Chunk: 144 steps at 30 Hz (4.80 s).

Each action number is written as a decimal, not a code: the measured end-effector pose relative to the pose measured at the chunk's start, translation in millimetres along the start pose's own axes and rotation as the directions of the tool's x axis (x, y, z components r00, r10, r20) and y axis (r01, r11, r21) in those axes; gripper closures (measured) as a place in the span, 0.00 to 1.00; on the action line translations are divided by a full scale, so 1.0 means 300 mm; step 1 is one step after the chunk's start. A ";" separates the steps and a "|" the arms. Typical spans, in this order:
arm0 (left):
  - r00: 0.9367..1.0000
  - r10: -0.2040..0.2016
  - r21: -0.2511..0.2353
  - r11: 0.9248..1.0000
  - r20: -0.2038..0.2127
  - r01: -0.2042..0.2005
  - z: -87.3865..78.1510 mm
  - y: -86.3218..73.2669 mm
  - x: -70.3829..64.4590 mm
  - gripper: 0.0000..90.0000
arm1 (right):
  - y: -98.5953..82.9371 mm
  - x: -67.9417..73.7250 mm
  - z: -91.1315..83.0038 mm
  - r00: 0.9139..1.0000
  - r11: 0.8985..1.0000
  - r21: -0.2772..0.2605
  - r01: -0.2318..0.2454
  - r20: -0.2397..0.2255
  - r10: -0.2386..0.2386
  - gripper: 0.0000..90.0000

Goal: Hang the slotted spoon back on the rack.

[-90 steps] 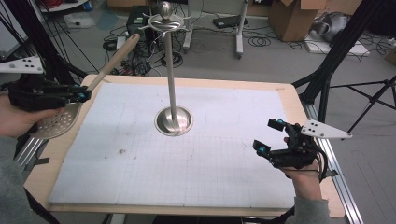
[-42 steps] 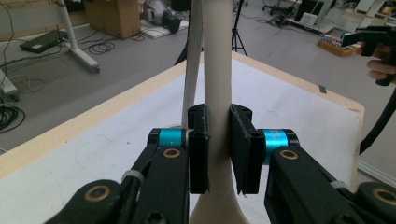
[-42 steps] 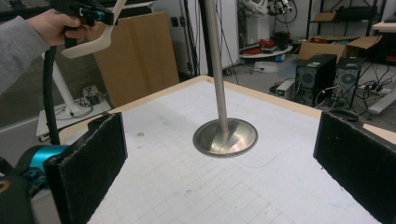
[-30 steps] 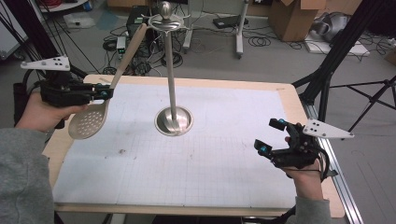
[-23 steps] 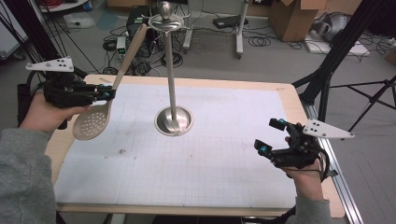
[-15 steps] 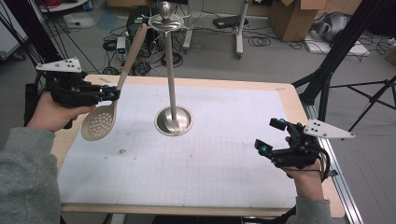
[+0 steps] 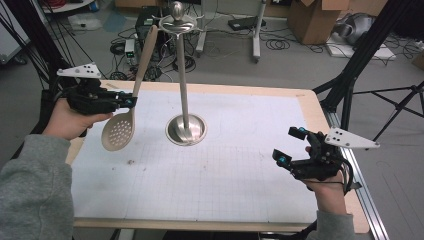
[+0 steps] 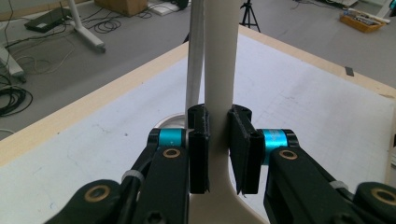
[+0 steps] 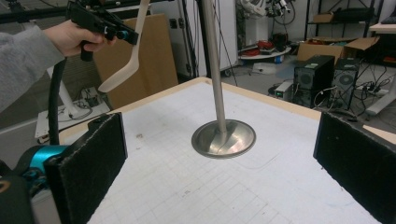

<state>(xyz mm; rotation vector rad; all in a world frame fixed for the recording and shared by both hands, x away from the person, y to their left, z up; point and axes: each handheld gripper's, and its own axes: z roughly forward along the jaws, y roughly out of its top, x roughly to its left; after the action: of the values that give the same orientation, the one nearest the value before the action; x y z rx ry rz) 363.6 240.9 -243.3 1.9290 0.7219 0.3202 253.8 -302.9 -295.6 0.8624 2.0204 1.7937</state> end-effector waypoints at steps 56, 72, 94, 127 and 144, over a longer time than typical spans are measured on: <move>0.999 -0.013 0.024 1.000 -0.052 0.014 0.193 0.030 -0.023 0.86 | 0.000 -0.009 -0.010 1.000 1.000 -0.012 -0.006 0.006 0.006 0.02; 0.998 -0.017 0.019 1.000 -0.052 0.018 0.231 0.036 -0.024 0.86 | 0.000 -0.012 -0.014 1.000 1.000 -0.014 -0.007 0.009 0.007 0.02; 0.997 0.045 -0.105 0.994 0.058 -0.039 0.175 0.016 -0.031 0.47 | -0.011 -0.024 -0.008 1.000 1.000 -0.002 -0.014 0.017 0.014 0.02; 0.998 0.049 -0.232 0.972 0.037 -0.039 -0.002 -0.180 -0.088 0.16 | -0.016 -0.023 0.020 1.000 1.000 0.017 -0.005 0.013 0.005 0.02; 0.999 0.040 -0.252 0.967 -0.033 -0.047 -0.070 -0.305 -0.134 0.16 | -0.013 -0.032 0.045 1.000 1.000 0.020 -0.009 0.006 0.009 0.02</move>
<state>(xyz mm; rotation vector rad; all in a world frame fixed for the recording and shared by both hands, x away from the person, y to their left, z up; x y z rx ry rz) 289.8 260.1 -311.2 1.7029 0.6254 0.4457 268.5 -298.3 -303.2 0.8826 2.0373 1.7767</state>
